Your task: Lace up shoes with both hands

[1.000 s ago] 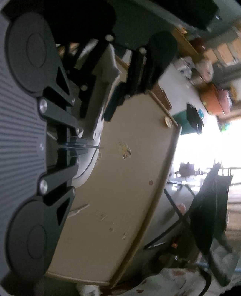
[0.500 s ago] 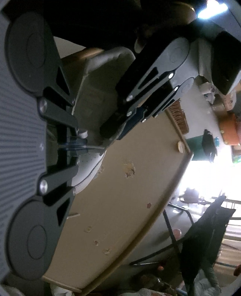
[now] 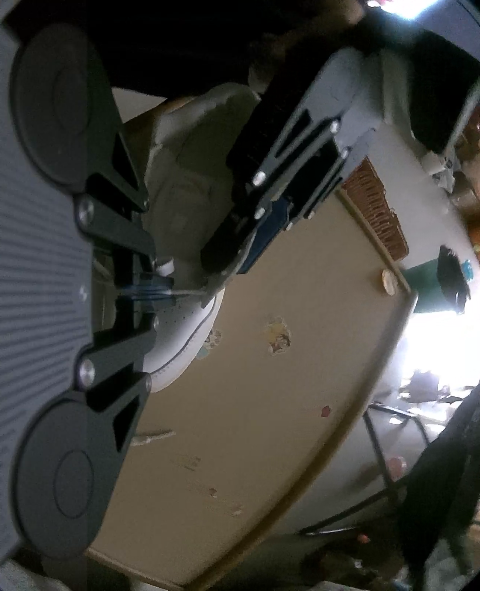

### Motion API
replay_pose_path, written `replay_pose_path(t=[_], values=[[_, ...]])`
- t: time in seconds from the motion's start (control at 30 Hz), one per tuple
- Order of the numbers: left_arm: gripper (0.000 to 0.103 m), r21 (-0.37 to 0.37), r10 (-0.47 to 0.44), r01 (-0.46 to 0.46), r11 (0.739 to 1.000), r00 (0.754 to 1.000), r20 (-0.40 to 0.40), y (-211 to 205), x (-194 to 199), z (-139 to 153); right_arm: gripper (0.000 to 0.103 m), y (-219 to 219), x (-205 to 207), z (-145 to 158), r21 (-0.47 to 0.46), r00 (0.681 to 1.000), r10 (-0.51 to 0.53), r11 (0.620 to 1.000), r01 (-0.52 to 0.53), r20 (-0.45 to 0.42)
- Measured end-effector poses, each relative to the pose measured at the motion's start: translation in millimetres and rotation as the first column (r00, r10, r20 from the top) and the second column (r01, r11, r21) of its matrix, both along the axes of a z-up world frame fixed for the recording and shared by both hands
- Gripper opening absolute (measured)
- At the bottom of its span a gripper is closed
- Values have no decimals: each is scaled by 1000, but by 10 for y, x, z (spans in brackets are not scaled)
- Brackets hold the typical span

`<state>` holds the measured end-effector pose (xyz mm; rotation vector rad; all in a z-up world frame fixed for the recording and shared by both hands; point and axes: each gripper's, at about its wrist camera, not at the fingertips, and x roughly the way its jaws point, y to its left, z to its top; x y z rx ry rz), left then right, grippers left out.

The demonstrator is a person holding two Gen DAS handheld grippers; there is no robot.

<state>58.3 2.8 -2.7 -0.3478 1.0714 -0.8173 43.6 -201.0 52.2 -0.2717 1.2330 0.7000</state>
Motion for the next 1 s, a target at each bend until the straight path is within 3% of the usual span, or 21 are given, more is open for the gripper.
replay_pose_path(t=[0.3,0.57,1.0], values=[[23,-70,44,-48,996,998,-51,55,33,-130,2,140,52,10,-75,997,70,995,-73,-42],[23,-87,53,-57,995,998,-40,31,-7,-182,2,93,196,-43,-55,995,-1,998,-5,-99],[23,-14,6,-4,1000,995,102,0,-124,-74,2,106,228,-56,-57,993,-54,997,48,-108]])
